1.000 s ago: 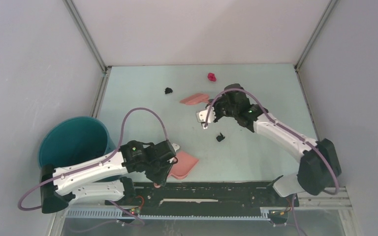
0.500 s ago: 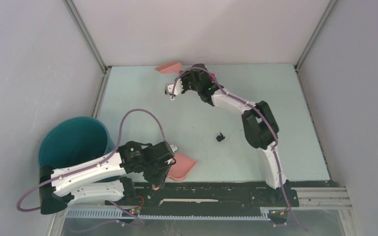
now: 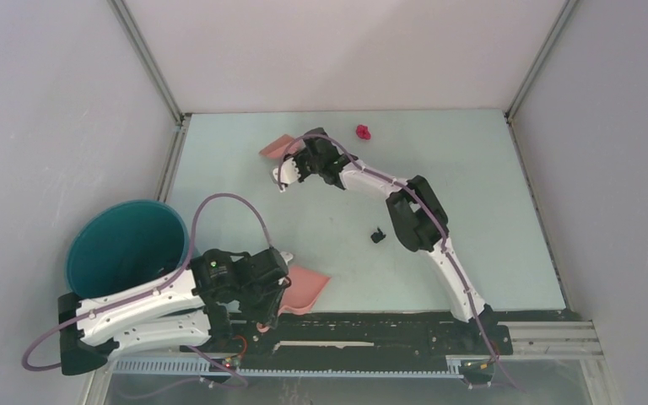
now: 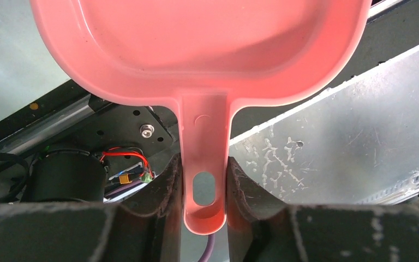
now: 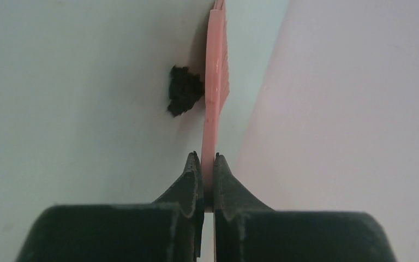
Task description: Sweep away the paper scraps from the table
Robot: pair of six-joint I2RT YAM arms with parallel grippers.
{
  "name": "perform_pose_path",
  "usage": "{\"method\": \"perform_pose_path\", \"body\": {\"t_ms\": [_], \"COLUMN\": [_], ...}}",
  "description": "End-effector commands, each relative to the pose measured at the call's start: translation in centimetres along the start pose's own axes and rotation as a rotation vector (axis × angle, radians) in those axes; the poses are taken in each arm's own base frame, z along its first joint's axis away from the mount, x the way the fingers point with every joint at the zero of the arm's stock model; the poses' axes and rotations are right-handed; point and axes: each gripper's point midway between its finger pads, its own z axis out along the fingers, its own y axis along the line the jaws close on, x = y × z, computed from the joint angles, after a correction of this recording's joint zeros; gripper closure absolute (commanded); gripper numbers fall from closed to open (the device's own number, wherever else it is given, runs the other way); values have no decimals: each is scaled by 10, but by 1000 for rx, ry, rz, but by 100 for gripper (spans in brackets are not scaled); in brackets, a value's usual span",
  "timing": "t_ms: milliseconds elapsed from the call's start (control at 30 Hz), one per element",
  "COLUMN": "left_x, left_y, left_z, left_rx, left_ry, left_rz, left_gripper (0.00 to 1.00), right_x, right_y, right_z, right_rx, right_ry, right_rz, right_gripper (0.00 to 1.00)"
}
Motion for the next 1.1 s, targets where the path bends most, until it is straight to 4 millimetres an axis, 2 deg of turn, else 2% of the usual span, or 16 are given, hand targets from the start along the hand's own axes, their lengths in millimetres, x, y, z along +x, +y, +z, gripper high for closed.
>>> {"method": "perform_pose_path", "body": {"t_ms": [0,67,167,300,400,467,533,633,867,967,1067], "left_x": [1,2,-2,-11,-14,-15,-18,-27,-36,-38,-39], "left_y": [-2,3,10,9,2,0,-1,-3,-12,-12,-17], "left_z": [-2,-1,-2,1,6,7,6,4,11,13,15], "left_rx": [38,28,-16,-56,-35,-27,-34,-58,-89,-94,-83], "left_ry": [-36,-43,-49,-49,-43,-38,-42,-47,-4,-6,-6], "left_rz": [-22,-2,39,69,76,85,101,125,147,142,134], "left_gripper": [100,100,100,100,100,100,100,100,100,100,100], "right_x": [-8,-12,-15,-21,-24,-26,-27,-24,-4,19,53], "right_y": [-15,21,60,112,135,149,155,149,80,42,-4], "right_z": [-61,-92,-147,-225,-281,-312,-335,-354,-345,-331,-310], "right_rx": [-98,-248,-408,-580,-643,-678,-675,-612,-328,-163,33], "right_ry": [27,50,117,172,206,223,230,227,175,198,259], "right_rz": [-11,-18,-24,52,127,181,232,274,261,241,203], "right_gripper": [100,100,100,100,100,100,100,100,100,100,100]}}
